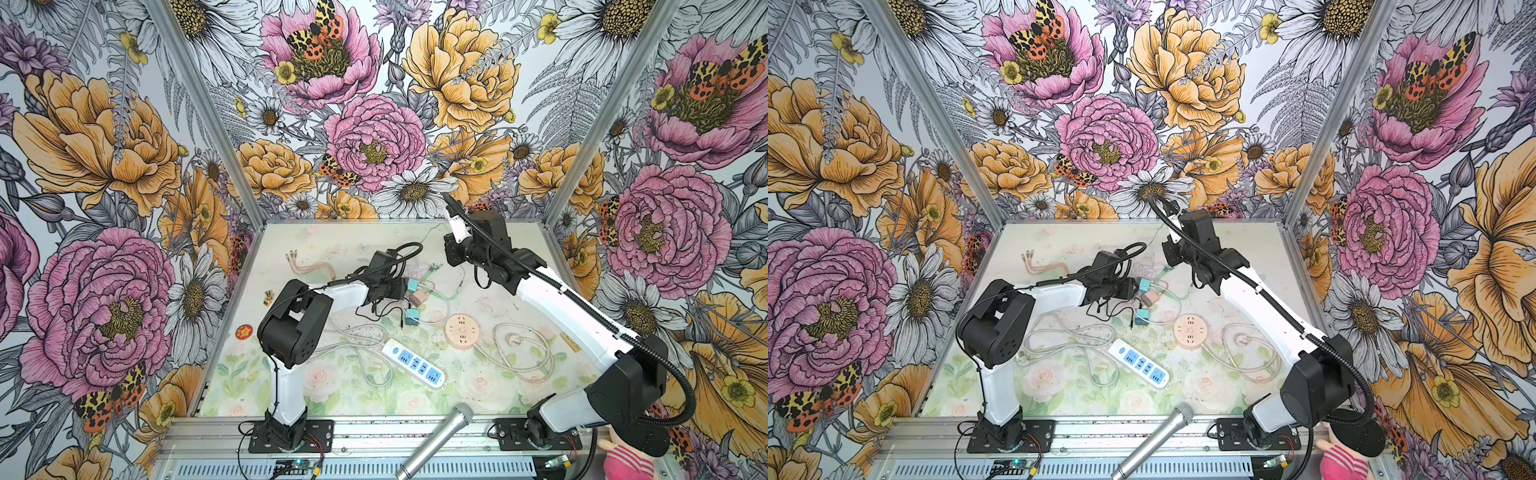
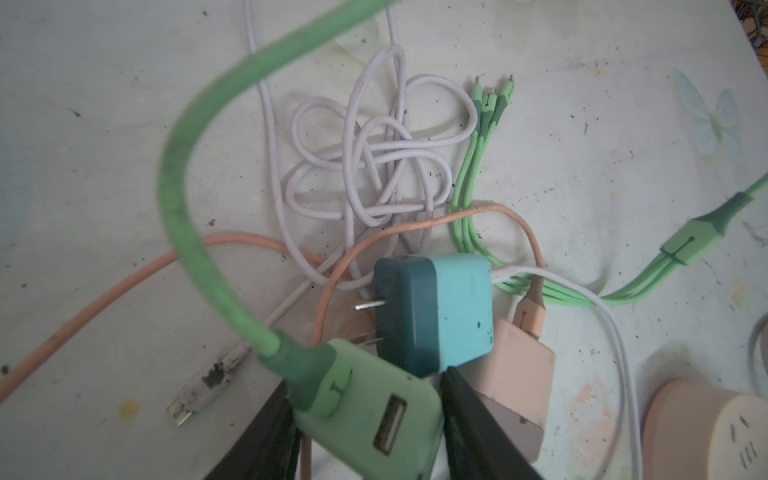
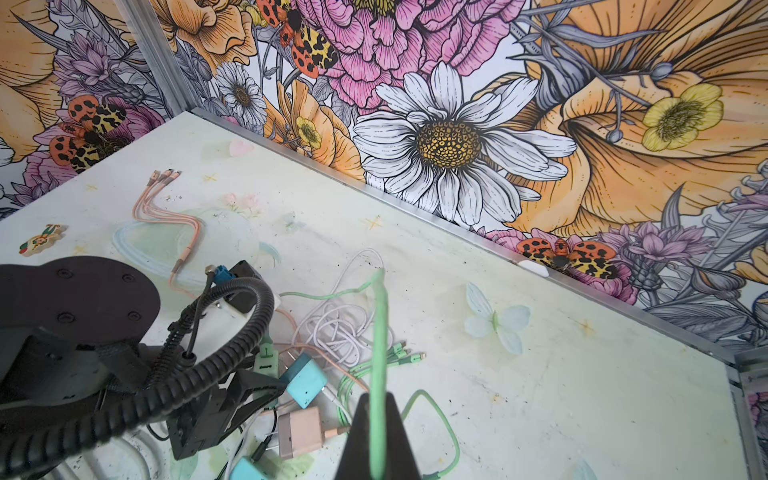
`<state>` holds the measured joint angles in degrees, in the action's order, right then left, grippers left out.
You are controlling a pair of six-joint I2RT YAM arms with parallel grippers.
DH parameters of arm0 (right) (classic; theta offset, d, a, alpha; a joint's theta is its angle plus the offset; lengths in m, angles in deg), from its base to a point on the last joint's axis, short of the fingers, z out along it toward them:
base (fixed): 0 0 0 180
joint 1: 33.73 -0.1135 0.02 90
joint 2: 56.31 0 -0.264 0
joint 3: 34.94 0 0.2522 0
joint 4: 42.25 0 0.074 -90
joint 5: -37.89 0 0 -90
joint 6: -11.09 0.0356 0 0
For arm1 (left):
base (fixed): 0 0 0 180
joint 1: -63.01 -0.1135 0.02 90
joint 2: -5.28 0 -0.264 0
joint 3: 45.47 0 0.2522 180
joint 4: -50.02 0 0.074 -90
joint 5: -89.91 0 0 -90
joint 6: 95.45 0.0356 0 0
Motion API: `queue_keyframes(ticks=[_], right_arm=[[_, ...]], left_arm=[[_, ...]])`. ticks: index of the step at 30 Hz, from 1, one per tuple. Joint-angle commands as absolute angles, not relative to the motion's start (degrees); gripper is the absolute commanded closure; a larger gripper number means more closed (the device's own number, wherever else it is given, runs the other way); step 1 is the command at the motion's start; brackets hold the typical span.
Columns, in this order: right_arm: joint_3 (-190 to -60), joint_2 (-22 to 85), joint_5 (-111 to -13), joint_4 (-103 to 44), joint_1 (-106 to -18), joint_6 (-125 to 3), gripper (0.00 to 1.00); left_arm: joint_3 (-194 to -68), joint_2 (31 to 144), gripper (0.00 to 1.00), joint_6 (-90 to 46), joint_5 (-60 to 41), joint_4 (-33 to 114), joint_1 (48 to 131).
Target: Insert the plug
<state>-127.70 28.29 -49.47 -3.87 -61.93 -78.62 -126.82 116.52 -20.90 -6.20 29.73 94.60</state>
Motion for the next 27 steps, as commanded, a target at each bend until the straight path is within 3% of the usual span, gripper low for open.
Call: queue_keyframes(ticks=[1,10,27], right_arm=[[-127.36,25.92,-47.92,-4.33,-62.28,-80.00,1.00],[-127.39,24.83,-44.15,-4.40,-61.91,-82.19,1.00],[-133.86,22.26,-38.20,-4.27,-59.36,-90.14,1.00]], left_arm=[[-126.39,114.69,0.50,-20.41,-6.33,29.93,94.09],[-126.36,105.73,0.59,-17.36,-4.23,26.67,94.30],[-128.31,101.62,0.58,-16.78,-3.94,24.21,96.56]])
